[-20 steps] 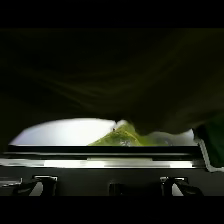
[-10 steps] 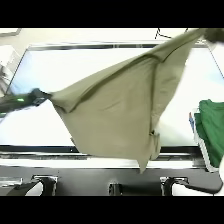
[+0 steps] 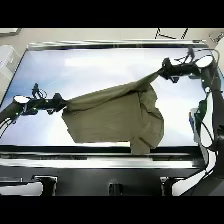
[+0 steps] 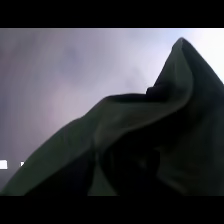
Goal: Fold the clothes and pants, and hang the long-sleeved shirts on hangers.
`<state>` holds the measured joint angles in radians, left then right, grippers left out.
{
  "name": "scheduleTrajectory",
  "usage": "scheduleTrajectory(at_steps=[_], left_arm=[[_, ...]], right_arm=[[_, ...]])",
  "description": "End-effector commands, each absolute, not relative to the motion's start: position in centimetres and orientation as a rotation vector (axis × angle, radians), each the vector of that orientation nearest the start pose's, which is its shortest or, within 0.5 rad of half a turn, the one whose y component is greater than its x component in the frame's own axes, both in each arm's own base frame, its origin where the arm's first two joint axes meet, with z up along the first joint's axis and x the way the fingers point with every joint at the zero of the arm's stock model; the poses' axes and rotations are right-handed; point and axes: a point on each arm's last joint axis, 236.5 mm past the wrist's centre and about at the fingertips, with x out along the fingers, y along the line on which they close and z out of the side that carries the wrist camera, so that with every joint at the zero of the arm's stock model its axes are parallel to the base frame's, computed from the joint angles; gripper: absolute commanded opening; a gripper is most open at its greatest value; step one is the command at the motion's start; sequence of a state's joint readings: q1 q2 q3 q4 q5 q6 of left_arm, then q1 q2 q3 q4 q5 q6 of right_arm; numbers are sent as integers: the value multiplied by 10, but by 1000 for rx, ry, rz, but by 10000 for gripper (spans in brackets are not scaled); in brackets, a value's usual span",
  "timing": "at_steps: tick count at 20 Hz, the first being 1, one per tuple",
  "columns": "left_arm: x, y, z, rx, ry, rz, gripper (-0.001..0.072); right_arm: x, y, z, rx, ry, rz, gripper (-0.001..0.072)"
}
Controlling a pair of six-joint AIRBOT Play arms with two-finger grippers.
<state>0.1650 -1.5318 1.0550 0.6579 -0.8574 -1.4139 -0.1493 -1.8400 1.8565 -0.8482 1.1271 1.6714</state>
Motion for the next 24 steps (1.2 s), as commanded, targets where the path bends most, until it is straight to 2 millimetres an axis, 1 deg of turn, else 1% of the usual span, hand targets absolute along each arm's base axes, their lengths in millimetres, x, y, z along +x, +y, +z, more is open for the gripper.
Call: scheduleTrajectory(at_steps=[1,2,3,4,5,6,7,8,9,10,11,12,13,14,15,17,18,19,20,21,22,23,24], left_arm=[[428,-65,-40,-917,1266,-259,616],[413,-49,-36,-886,1321,-275,616],[395,-33,-34,-873,1376,-264,616],[373,-20,-34,-868,1445,-245,615],[348,-14,-39,-848,1517,-233,613],[326,-15,-49,-835,1564,-216,606],[310,-24,-60,-842,1582,-217,602],[297,-38,-72,-863,1586,-233,602],[285,-57,-82,-895,1584,-265,601],[277,-75,-89,-932,1577,-297,586],[271,-91,-94,-972,1570,-328,585],[268,-104,-98,-998,1558,-343,585],[267,-113,-101,-1010,1551,-346,585],[268,-118,-105,-1002,1546,-340,585],[270,-121,-107,-983,1539,-336,584],[277,-124,-113,-978,1520,-287,581],[281,-125,-117,-976,1513,-260,487],[283,-125,-119,-973,1505,-240,378],[285,-125,-121,-977,1501,-219,348],[286,-125,-121,-977,1499,-214,140],[286,-126,-120,-963,1496,-233,23],[286,-127,-118,-961,1498,-244,23],[285,-128,-116,-960,1501,-254,22]], right_arm=[[532,50,45,740,1209,251,524],[509,26,46,680,1269,228,523],[483,-2,42,628,1355,163,525],[451,-30,37,582,1461,90,526],[419,-48,33,563,1562,40,541],[396,-55,28,557,1629,22,542],[377,-54,20,563,1672,14,548],[362,-47,9,577,1686,11,629],[346,-37,-4,596,1702,20,682],[328,-25,-20,630,1722,30,702],[311,-12,-33,667,1741,49,702],[294,-3,-45,680,1765,70,702],[282,1,-56,692,1786,61,702],[274,4,-66,705,1796,50,702],[271,7,-74,723,1791,41,703],[281,15,-85,780,1731,38,701],[286,19,-88,809,1702,45,701],[288,21,-92,830,1683,38,700],[288,21,-97,837,1676,26,700],[287,21,-104,842,1679,15,700],[285,21,-109,849,1686,8,700],[286,23,-113,863,1690,7,697],[292,25,-115,883,1675,16,669]])
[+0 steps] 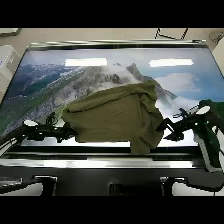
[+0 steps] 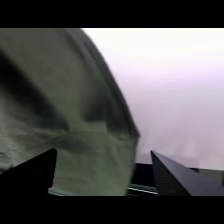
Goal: Fold the clothes and pants, and hang the long-sleeved shirts on hangers.
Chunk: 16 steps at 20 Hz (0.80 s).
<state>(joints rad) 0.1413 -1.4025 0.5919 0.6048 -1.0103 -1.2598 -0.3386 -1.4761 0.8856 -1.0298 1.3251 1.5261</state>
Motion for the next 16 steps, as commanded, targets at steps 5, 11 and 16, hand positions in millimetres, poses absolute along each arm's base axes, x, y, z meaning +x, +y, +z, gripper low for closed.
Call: scheduleTrajectory(at_steps=[5,11,16], left_arm=[[312,-121,-77,-888,1363,-294,18],[403,-76,259,-478,496,-419,19],[286,-76,532,-204,-172,-422,20]], right_arm=[[346,48,-69,954,1450,224,37],[433,15,259,393,626,365,36],[291,14,552,18,-199,155,37]])
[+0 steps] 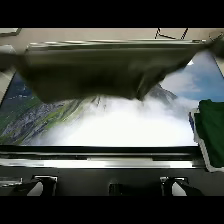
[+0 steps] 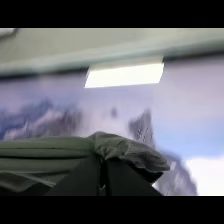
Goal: Fold the clothes and pants, and hang the long-sleeved shirts on hangers.
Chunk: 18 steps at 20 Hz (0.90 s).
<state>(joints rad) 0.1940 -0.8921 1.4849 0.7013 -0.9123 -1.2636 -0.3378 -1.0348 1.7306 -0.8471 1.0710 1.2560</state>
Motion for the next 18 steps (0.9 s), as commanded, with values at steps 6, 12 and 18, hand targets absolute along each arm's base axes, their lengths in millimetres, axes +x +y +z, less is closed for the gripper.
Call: scheduleTrajectory(at_steps=[6,12,18], left_arm=[[214,-91,571,-174,-307,-443,20],[259,-70,519,-189,-88,-347,20],[387,-66,278,-319,598,-374,21]], right_arm=[[202,26,589,-13,-345,80,37],[243,18,555,30,-193,99,37],[403,-6,297,287,624,232,36]])
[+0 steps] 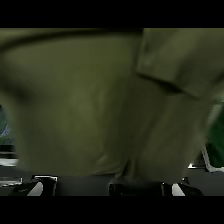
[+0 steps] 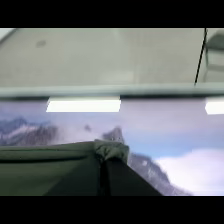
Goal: Fold the clothes and pants, and hang the long-sleeved shirts on hangers.
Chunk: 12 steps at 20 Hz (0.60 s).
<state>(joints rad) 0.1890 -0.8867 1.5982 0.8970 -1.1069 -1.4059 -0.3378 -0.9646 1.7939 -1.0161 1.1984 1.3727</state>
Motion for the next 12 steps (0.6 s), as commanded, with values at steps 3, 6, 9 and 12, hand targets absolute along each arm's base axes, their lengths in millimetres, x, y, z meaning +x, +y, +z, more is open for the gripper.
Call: scheduleTrajectory(at_steps=[3,6,9,12], left_arm=[[441,-59,134,-394,816,-316,21],[485,-54,37,-488,917,-236,21],[497,-65,-4,-596,986,-237,21],[493,-69,-26,-629,1043,-237,22]], right_arm=[[474,-12,170,500,837,236,36],[522,19,74,692,984,216,36],[550,45,25,846,1016,165,38],[551,61,3,830,1059,174,46]])
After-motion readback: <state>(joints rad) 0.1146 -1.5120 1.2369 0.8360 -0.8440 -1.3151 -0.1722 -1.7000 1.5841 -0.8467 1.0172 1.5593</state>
